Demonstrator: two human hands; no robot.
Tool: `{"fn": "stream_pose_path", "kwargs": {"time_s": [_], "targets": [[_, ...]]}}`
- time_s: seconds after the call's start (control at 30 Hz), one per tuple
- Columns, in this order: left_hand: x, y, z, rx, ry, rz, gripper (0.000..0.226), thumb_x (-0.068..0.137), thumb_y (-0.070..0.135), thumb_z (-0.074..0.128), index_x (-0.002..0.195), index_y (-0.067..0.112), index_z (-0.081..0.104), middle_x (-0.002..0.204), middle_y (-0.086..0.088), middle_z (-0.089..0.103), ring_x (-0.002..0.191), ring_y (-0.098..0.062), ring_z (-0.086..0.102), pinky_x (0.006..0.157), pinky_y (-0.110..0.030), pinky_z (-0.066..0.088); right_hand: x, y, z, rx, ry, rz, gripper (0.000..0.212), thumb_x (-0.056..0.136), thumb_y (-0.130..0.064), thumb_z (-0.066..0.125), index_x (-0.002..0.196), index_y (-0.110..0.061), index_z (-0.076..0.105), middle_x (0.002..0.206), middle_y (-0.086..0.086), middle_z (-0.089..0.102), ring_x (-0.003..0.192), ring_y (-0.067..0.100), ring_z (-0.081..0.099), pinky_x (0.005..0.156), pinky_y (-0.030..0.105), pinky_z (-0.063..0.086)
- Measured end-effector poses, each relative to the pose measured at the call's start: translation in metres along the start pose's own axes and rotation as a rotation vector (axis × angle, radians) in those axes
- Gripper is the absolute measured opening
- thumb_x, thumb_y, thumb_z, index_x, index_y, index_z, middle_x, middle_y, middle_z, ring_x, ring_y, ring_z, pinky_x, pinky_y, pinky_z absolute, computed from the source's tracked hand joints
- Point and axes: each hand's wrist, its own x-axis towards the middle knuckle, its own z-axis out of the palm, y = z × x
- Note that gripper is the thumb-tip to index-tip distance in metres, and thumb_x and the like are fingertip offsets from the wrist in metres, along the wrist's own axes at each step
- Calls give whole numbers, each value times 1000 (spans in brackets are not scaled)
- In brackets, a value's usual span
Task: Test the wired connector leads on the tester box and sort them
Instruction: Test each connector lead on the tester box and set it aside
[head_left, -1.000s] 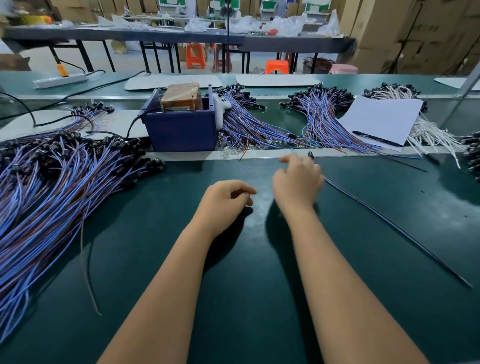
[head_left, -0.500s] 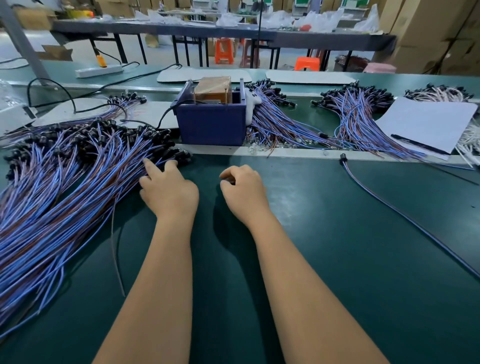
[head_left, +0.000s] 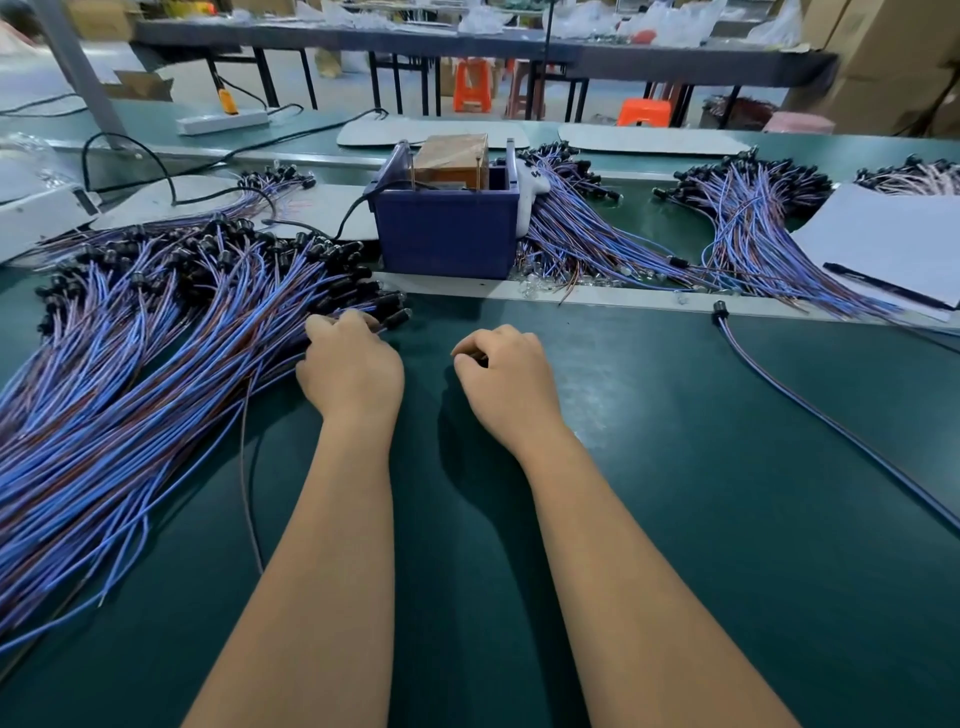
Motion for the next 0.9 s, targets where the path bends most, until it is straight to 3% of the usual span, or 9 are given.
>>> {"fn": "stream_pose_path", "kwargs": {"time_s": [0.1,0.23,0.4,0.53,0.6,0.67,0.73,0.8,0.9], "targets": [[-1,0,2,-107,55,25,27,101,13,44,119,12,63,126,-14,44,76,-27,45,76,-34,36,1,1,1,1,-5,-4,21,93,-20,49,97,-24,69,95,-10,51,99,14,37,91,30,37],[-6,15,3,-596,100,80,19,96,10,52,98,18,69,111,-2,59,80,-10,54,77,-23,44,0,-3,-3,291,110,78,20,95,-15,47,93,-24,65,89,-9,63,90,12,53,74,15,41],[-22,40,-2,-1421,-335,102,30,92,5,49,73,13,72,72,0,69,67,-11,62,68,-24,49,-1,-10,-18,1010,-63,212,36,105,-35,33,98,-16,64,85,7,65,79,21,62,79,37,50],[-27,44,-5,-1600,-682,131,40,90,24,48,55,15,66,59,-1,60,55,-14,53,55,-23,45,-1,-8,-25,1240,-198,299,69,103,-51,20,125,2,58,96,14,61,91,25,61,87,39,52],[-27,43,-9,-1704,-857,133,45,92,24,46,51,13,62,56,-4,57,53,-17,50,57,-24,44,-1,-6,-31,1291,-272,325,69,103,-52,21,120,2,60,88,9,64,92,23,60,96,40,48],[-31,44,-13,-1707,-1021,144,45,90,26,47,50,11,60,54,-5,54,50,-18,50,56,-25,44,-1,-7,-36,1354,-354,307,64,104,-48,24,92,-4,69,66,3,62,71,15,60,91,35,48],[-36,47,-14,-1559,-1154,163,45,86,31,49,47,11,59,51,-5,52,47,-19,49,52,-24,42,0,-8,-37,1446,-337,345,66,105,-41,26,67,-8,69,48,2,56,49,12,56,66,24,51],[-41,50,-11,-1274,-1274,189,45,83,36,53,45,13,59,47,-4,50,42,-17,47,44,-22,36,2,-6,-36,1484,-214,460,51,105,-33,32,79,-8,68,47,1,55,39,11,53,43,18,46],[-45,49,-10,-897,-1402,214,45,84,39,52,51,14,68,48,-2,53,45,-16,55,50,-23,45,6,3,-37,1488,21,506,29,103,-20,41,90,-9,64,57,-3,49,46,9,48,44,16,43]]}}
